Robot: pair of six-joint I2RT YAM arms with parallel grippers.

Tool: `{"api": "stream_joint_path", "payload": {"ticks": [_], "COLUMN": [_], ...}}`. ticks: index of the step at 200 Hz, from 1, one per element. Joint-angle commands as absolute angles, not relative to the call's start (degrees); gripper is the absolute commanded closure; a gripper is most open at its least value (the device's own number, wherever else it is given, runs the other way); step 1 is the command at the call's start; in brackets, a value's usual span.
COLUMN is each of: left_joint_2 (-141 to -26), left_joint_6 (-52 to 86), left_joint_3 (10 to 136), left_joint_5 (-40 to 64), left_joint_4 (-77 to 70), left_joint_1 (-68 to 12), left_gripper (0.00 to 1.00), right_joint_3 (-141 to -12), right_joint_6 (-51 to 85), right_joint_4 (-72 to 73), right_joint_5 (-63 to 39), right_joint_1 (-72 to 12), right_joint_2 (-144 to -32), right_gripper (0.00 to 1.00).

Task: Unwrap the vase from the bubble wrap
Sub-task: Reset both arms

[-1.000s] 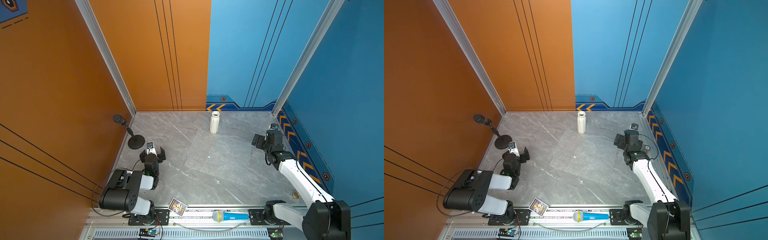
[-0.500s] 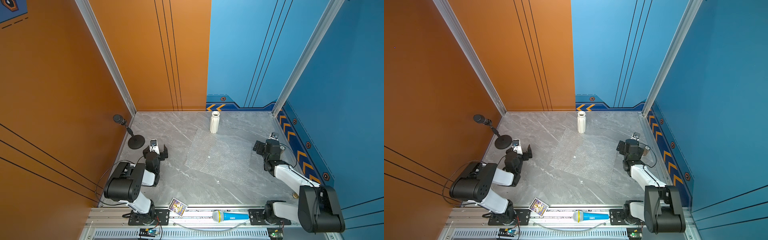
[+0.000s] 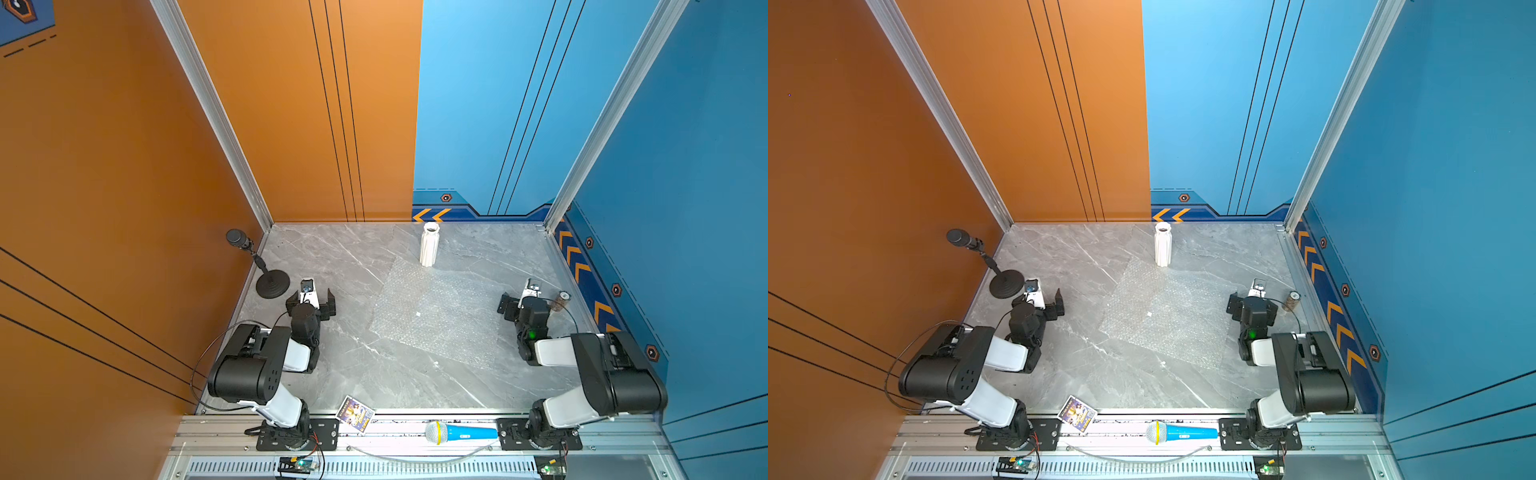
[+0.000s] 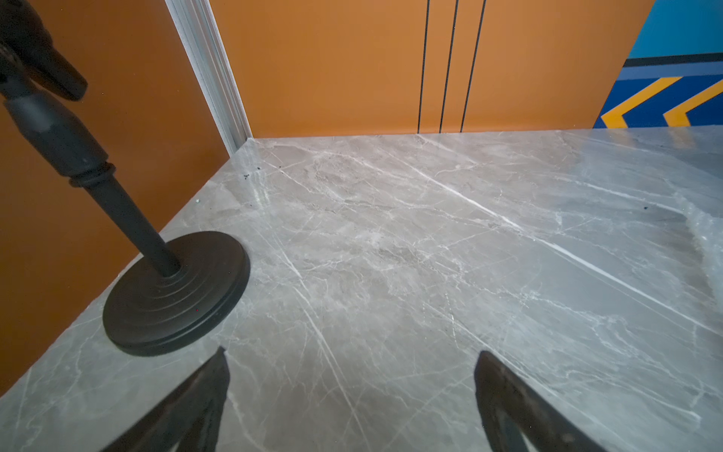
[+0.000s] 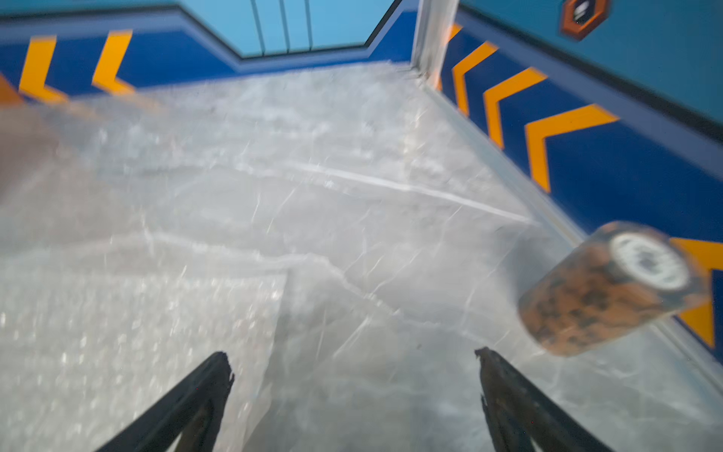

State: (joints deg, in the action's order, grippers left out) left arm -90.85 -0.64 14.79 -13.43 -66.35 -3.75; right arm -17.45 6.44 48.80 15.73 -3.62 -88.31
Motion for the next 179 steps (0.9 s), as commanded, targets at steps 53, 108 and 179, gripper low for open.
{"api": "stream_joint_path", "payload": {"ticks": [53,108,179], "left_joint_2": [-89.6,-89.7,-89.4], "left_joint_6": [-1.0,-0.8,-1.6], "left_joint_3": [19.9,22.4,21.7], "left_joint_5": [-7.4,-2.3,-9.7], "left_joint_4": [-56.3,-51.6,-52.5], "left_joint_1": [-2.3,-0.4,-3.1], "left_gripper": [0.02,0.02,0.02], "right_joint_3": [-20.1,-22.4,-22.1], "right_joint_6": [6.4,4.1,3.2], "right_joint_4": [53.1,48.2,49.0], "right_joint_5": [9.1,6.3,9.3], "right_joint_1": [0.1,-0.6,-2.2], "right_joint_2": [-87.7,-87.8,-87.7], "right_gripper": [0.00,0.00,0.00]}}
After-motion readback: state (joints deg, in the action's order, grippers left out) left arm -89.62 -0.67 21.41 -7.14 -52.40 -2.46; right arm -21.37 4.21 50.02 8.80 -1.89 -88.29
